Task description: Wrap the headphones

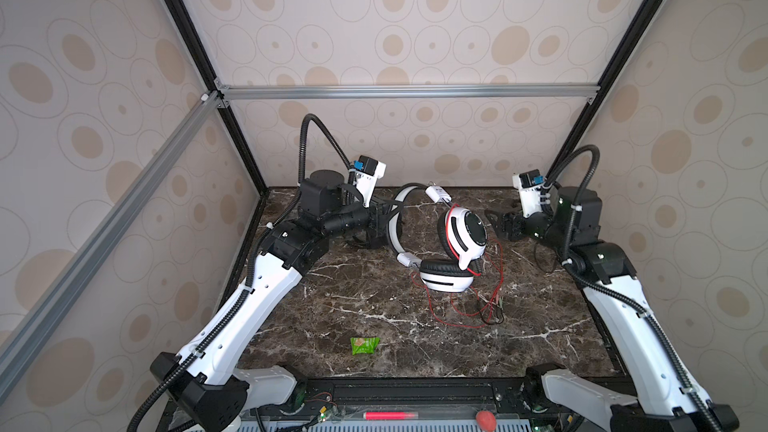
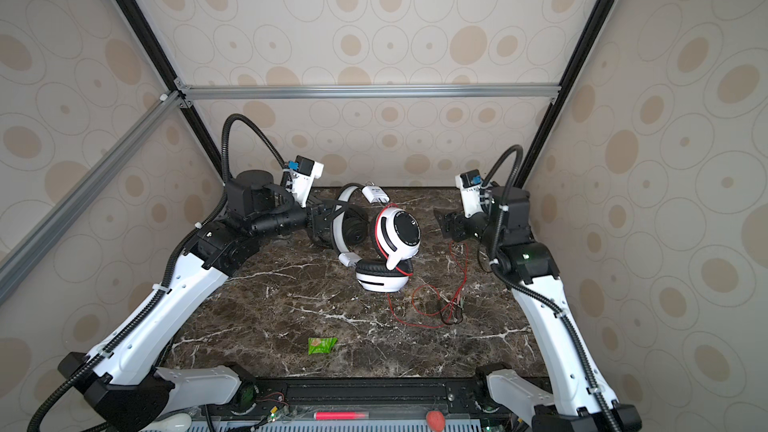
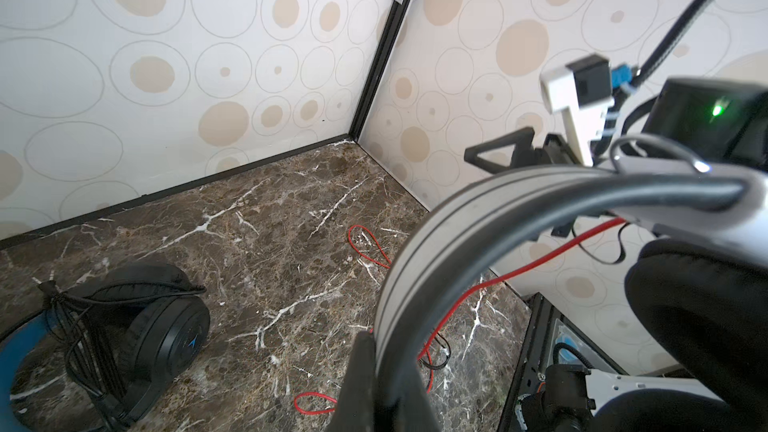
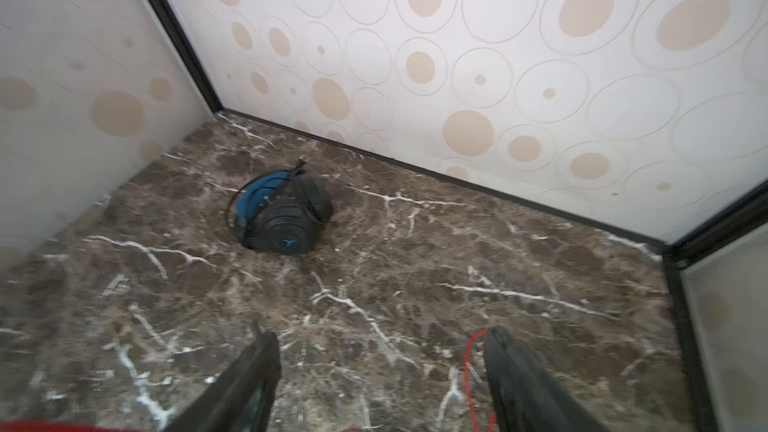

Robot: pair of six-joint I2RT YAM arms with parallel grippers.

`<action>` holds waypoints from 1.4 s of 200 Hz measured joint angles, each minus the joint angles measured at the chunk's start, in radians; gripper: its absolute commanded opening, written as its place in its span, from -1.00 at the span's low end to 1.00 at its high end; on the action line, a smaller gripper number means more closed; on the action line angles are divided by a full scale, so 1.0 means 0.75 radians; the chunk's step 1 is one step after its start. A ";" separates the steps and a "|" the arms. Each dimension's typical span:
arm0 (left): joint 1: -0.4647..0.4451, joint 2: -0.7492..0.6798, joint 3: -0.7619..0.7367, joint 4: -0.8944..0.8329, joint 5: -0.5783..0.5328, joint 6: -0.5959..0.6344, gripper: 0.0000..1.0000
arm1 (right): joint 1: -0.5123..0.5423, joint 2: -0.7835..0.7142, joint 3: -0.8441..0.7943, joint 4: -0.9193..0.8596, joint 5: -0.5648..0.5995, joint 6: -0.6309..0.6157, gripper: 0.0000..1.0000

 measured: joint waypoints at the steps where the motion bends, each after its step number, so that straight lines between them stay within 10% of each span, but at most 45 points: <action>1: 0.000 0.001 0.003 0.000 -0.001 -0.001 -1.00 | 0.000 -0.004 -0.007 0.004 -0.005 0.001 0.65; 105: -0.001 0.052 0.132 0.090 -0.117 -0.199 -1.00 | 0.003 0.026 -0.364 0.506 -0.583 0.306 0.68; 280: -0.001 0.074 0.132 0.172 -0.232 -0.282 -1.00 | 0.092 0.327 -0.421 0.743 -0.788 0.320 0.63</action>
